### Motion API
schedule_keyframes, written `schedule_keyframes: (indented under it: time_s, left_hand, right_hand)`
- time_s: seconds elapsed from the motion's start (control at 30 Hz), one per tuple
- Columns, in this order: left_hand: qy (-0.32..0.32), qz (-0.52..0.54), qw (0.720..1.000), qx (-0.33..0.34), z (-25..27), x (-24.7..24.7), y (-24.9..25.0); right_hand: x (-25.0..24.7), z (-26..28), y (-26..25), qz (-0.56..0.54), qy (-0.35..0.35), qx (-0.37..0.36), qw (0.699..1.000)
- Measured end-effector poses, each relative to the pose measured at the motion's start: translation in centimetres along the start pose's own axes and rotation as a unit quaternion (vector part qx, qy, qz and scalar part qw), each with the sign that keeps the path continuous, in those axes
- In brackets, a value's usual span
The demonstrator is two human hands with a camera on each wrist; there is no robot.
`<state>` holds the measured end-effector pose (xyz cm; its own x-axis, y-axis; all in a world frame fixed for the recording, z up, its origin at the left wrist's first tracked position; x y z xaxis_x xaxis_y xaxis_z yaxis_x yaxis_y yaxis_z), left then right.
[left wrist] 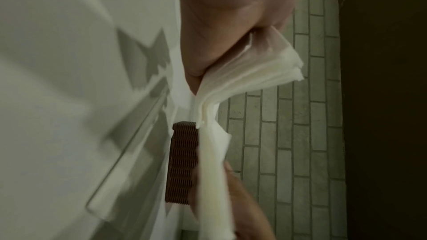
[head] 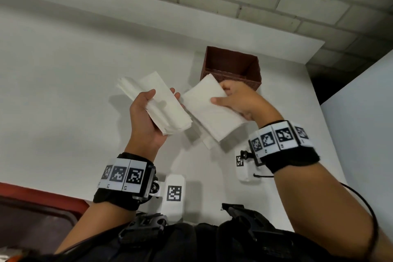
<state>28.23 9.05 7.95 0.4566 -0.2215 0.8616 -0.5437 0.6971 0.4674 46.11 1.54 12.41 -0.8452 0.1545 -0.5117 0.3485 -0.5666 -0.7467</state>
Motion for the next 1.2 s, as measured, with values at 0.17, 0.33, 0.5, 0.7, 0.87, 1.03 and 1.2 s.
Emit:
schedule_keyframes:
  time_s: [0.17,0.33,0.5,0.7,0.87,1.03,1.2]
  left_hand:
    - [-0.017,0.007,1.000,-0.004,0.1,-0.5,0.0]
    - [-0.011,-0.015,1.000,-0.002,0.2,-0.8,0.2]
    - [-0.017,-0.048,0.999,-0.014,0.4,-0.8,0.2]
    - [0.048,-0.141,0.984,-0.095,0.0,-1.7,-0.2]
    - [0.114,-0.167,0.976,-0.078,-0.3,-2.3,0.2]
    - [0.143,-0.211,0.967,-0.021,-0.2,-2.3,0.8]
    - [0.074,-0.264,0.961,-0.028,-0.4,-1.0,-0.6]
  right_hand:
    - [2.7,-2.9,2.5,-0.062,-0.004,0.051,0.997]
    - [2.8,-3.5,2.8,0.078,0.047,0.000,0.996]
    - [3.3,-3.6,2.2,0.253,0.044,0.054,0.965]
    - [4.2,-3.1,2.8,0.187,0.032,0.093,0.978]
    - [4.0,-1.8,3.0,0.073,0.005,0.098,0.992]
    - [1.0,-0.3,1.1,0.068,0.049,0.068,0.994]
    - [-0.4,1.8,-1.9,-0.219,-0.036,-0.050,0.974]
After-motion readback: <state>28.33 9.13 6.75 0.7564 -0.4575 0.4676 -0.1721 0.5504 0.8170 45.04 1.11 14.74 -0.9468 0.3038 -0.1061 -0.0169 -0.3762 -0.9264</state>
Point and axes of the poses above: each hand's wrist, its own z-axis away from the middle knuckle, its own x-axis out of the palm, y = z × x, the point moved 3 cm from there along -z, towards the middle knuckle, and after that the axes turned 9 degrees about -y, right-handed, at the moved point
